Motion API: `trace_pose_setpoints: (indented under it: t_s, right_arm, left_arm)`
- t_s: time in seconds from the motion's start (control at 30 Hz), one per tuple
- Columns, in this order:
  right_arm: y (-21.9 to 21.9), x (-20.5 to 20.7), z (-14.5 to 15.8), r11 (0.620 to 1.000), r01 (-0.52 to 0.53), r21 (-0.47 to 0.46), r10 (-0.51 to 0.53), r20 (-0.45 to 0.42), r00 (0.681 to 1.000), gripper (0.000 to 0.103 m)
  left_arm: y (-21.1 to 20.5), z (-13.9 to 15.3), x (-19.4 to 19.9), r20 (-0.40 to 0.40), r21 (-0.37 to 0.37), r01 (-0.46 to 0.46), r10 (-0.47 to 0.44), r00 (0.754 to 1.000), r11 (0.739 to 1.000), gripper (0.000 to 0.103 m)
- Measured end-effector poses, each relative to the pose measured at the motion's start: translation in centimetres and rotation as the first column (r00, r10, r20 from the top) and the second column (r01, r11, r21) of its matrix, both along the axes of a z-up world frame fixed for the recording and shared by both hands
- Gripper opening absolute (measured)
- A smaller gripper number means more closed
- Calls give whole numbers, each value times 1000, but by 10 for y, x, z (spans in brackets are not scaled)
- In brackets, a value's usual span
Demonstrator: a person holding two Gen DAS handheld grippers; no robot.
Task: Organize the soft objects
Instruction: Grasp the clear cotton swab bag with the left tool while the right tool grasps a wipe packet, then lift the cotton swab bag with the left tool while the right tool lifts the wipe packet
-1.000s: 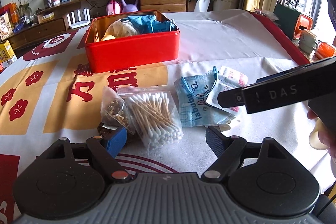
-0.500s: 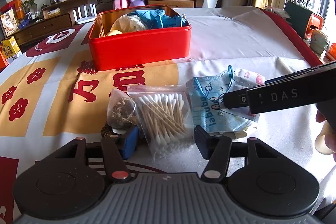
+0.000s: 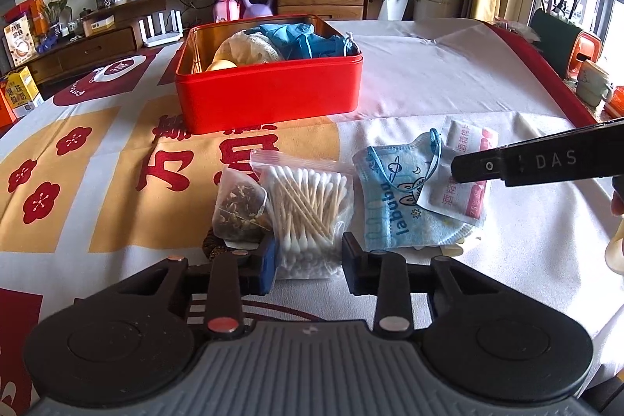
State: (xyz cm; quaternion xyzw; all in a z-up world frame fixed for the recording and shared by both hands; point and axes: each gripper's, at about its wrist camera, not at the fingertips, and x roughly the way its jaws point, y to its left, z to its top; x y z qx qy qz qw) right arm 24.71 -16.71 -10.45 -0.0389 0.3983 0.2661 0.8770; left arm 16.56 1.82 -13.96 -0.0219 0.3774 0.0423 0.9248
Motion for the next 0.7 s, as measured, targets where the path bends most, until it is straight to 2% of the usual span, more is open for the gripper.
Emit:
trace_pose_setpoints:
  t_s: [0.3,0.43,0.7]
  right_arm:
    - [-4,15,-2,999,28,15,-28,-10,1000,41]
    - [0,14,0,999,33,7,-33,30,999,22]
    - [5,9,9,1000,-23,9,22,88,996,1]
  left_arm:
    - [1,0,0,-1,-2,2,-2,1000,1000,33]
    - [1,0,0,-1,-1,3,-3,1000,1000,33]
    - [1,-1,0,1,-5,3,-3,1000,1000,33]
